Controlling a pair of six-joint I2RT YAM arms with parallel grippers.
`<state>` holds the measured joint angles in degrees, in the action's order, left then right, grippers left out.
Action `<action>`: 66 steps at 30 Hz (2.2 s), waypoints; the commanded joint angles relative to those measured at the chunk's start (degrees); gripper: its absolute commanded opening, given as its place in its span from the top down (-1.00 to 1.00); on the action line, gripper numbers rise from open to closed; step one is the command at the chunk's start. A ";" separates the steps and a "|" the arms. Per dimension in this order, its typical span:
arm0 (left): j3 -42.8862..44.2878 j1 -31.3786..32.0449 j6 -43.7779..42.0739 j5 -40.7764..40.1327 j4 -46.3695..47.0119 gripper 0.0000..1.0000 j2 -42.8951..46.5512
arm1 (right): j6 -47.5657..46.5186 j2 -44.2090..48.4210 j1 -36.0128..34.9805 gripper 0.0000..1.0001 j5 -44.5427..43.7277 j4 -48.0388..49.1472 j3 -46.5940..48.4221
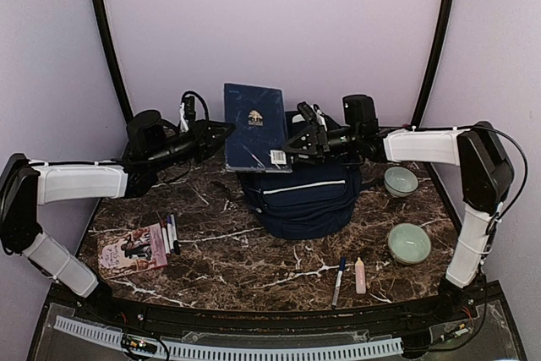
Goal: Pack the student bag
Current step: Pass from the left arm to the right, then pick up the largest pocket of the bag from the student bag.
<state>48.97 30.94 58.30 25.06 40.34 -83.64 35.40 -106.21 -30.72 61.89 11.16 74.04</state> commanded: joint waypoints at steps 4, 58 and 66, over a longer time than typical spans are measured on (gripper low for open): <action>-1.54 0.17 4.82 0.25 16.61 1.00 0.34 | 17.74 -1.24 -0.21 -0.33 4.53 23.43 -2.36; 28.66 12.77 -44.03 -10.63 -44.88 -0.03 -17.78 | -30.32 23.03 26.21 1.00 -11.48 -28.37 -4.84; 47.29 21.69 -60.47 -11.94 -59.28 0.23 -32.42 | -37.67 24.71 36.11 1.00 -11.76 -39.51 -0.16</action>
<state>90.32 49.12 9.10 14.02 -8.62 -112.46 4.27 -83.24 2.94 48.62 -25.56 68.47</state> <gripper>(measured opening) 0.410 0.199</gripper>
